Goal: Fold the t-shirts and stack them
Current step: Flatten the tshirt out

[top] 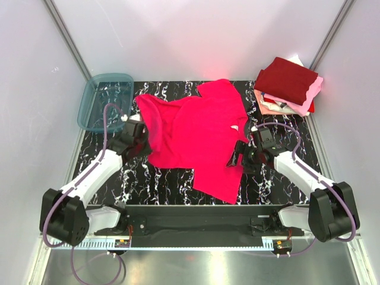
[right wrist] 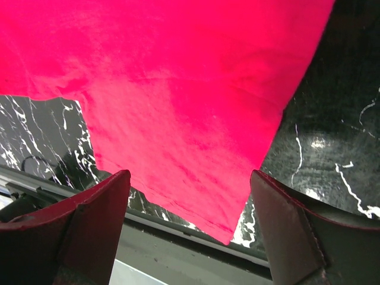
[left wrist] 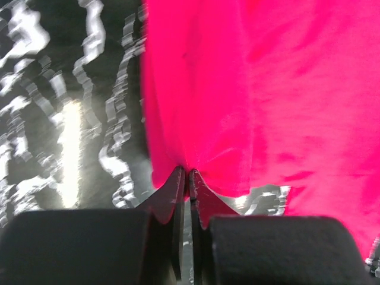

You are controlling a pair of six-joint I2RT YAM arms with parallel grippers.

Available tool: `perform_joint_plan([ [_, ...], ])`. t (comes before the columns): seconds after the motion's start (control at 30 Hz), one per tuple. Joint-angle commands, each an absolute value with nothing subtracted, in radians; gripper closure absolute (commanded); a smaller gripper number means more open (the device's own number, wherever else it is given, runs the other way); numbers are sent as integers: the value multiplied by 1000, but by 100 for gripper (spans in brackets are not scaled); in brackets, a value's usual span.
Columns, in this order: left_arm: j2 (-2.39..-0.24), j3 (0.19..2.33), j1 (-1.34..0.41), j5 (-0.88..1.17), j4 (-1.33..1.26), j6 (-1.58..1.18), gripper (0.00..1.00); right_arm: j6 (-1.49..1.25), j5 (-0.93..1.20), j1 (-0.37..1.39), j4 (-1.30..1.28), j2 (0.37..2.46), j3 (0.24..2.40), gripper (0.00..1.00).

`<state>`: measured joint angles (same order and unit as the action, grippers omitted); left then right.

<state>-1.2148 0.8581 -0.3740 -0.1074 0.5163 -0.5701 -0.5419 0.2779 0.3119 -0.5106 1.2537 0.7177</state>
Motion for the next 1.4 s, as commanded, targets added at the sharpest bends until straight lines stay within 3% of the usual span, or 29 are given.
perform_joint_plan([
  [0.0, -1175, 789, -325, -54, 519, -537, 91, -517, 268, 318, -538, 1246, 759, 11],
  [0.13, -1148, 741, -279, -48, 525, -526, 90, -515, 281, 319, -537, 1250, 759, 10],
  [0.4, -1080, 713, -232, -202, 641, -604, 100, -520, 302, 319, -534, 1307, 787, 9],
  [0.5, -1058, 703, -141, -190, 650, -612, 100, -529, 336, 318, -517, 1345, 799, 12],
  [0.8, -1153, 692, 207, 58, 589, -578, 100, -529, 362, 333, -598, 1335, 782, 11],
  [0.97, -1218, 652, 409, 236, 523, -587, 100, -560, 246, 406, -705, 1267, 787, 10],
  [1.13, -1247, 652, 416, 262, 508, -581, 100, -655, 11, 485, -785, 1278, 798, 10],
  [1.37, -1249, 644, 416, 295, 494, -577, 100, -797, -66, 661, -879, 1328, 792, 13],
])
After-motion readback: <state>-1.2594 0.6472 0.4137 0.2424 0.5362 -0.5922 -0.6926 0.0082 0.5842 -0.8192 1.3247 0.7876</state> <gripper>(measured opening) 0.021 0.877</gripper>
